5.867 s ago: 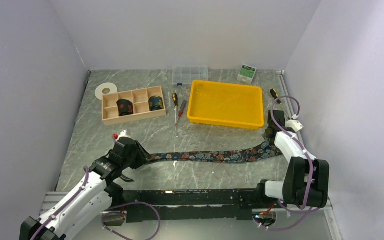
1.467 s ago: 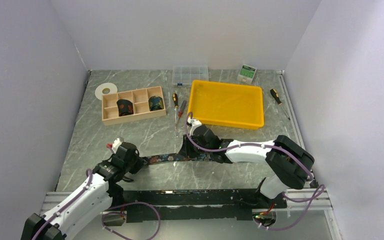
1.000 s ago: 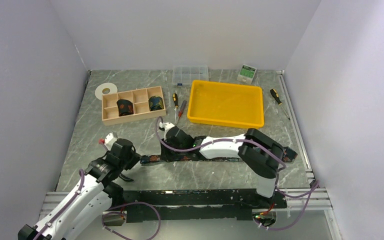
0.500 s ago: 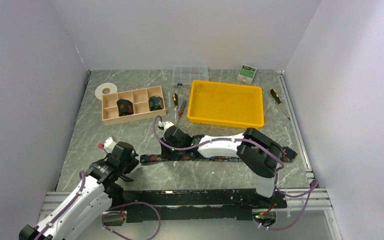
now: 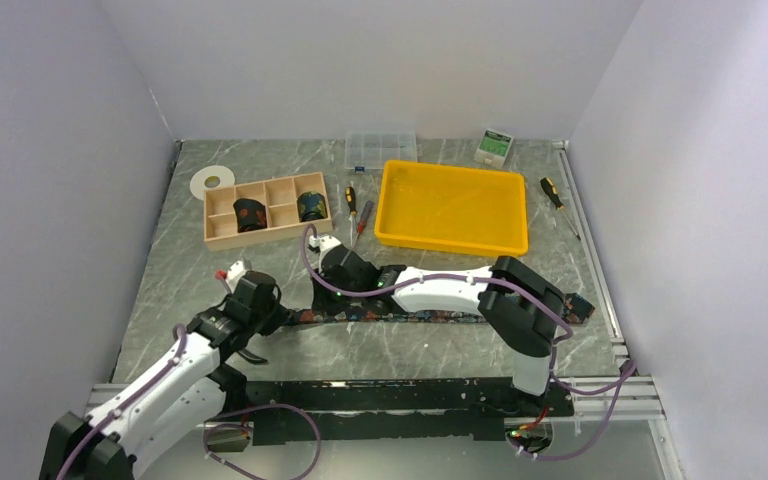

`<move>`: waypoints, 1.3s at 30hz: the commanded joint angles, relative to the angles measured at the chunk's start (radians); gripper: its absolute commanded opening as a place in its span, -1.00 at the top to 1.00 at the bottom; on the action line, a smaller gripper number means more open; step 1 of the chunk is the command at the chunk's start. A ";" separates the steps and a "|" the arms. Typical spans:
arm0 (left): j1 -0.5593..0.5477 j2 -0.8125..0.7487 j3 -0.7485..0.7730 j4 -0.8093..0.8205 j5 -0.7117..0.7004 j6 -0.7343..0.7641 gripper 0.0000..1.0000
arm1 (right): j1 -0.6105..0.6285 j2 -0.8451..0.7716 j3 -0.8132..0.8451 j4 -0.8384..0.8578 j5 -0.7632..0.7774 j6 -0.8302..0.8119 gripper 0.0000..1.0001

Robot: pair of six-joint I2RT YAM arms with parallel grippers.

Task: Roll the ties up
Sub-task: Roll the tie at the center of the board.

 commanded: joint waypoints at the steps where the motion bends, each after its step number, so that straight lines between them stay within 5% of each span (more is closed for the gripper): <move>1: 0.005 0.080 -0.037 0.087 -0.011 -0.003 0.94 | -0.001 -0.013 0.008 0.013 0.007 -0.012 0.81; 25: 0.005 0.009 -0.036 -0.022 -0.042 -0.021 0.92 | -0.006 0.185 0.108 -0.103 0.025 0.026 0.89; 28: 0.005 -0.042 -0.027 -0.093 -0.094 -0.023 0.52 | -0.008 0.191 0.098 -0.097 0.025 0.033 0.89; 32: 0.005 -0.111 -0.036 -0.144 -0.135 -0.033 -0.42 | -0.011 0.188 0.082 -0.090 0.027 0.031 0.90; 35: 0.005 -0.124 -0.049 -0.134 -0.140 -0.037 -0.54 | -0.016 0.189 0.075 -0.085 0.022 0.031 0.90; 39: 0.005 -0.066 -0.038 -0.112 -0.154 -0.036 -0.40 | -0.016 0.188 0.063 -0.072 0.012 0.034 0.90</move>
